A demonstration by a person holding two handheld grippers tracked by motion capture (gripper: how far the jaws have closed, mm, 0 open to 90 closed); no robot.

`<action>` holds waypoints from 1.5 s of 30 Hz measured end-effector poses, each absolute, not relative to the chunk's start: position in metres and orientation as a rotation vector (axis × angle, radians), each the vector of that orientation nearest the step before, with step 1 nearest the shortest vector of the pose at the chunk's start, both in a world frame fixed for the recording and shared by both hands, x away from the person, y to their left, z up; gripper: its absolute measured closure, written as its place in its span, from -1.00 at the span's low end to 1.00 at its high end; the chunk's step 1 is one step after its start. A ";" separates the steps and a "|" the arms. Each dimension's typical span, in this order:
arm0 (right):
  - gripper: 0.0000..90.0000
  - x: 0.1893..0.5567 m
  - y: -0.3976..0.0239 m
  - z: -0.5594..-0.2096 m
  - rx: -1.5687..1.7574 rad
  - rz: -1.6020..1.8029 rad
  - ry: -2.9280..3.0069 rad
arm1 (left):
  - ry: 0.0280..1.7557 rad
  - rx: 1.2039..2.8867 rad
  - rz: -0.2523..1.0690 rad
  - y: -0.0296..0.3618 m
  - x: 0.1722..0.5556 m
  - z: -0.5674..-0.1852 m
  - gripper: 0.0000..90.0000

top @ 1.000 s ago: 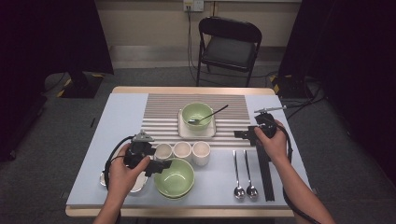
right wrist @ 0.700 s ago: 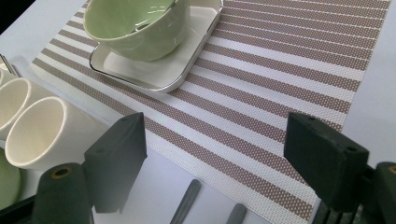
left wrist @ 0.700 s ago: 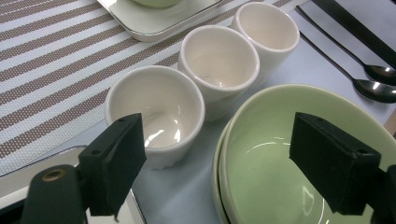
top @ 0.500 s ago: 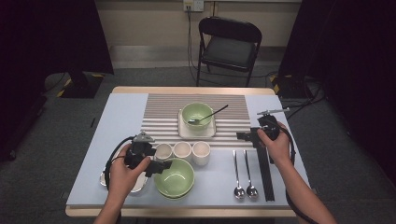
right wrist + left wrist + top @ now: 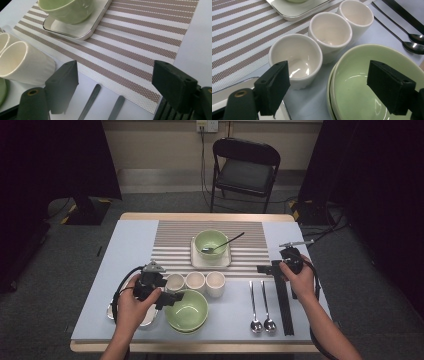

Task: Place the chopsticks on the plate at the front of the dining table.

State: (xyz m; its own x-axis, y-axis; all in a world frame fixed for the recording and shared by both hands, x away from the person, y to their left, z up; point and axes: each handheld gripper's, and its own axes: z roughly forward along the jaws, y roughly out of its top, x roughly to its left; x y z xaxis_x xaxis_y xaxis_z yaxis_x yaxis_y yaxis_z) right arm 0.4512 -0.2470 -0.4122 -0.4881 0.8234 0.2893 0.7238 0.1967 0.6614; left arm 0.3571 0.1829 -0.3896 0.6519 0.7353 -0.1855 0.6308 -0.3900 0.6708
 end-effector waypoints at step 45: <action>-0.54 0.437 -0.280 -0.423 1.566 1.181 2.278 | 1.065 2.134 0.182 0.182 0.357 -0.391 -0.60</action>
State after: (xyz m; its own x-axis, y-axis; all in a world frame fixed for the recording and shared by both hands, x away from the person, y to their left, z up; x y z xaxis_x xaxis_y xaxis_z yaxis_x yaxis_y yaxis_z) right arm 0.4374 -0.2804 -0.4234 -0.4502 0.8392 0.3049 0.7329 0.1522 0.6631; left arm 0.3572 0.1821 -0.3905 0.6469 0.7395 -0.1862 0.6360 -0.3884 0.6668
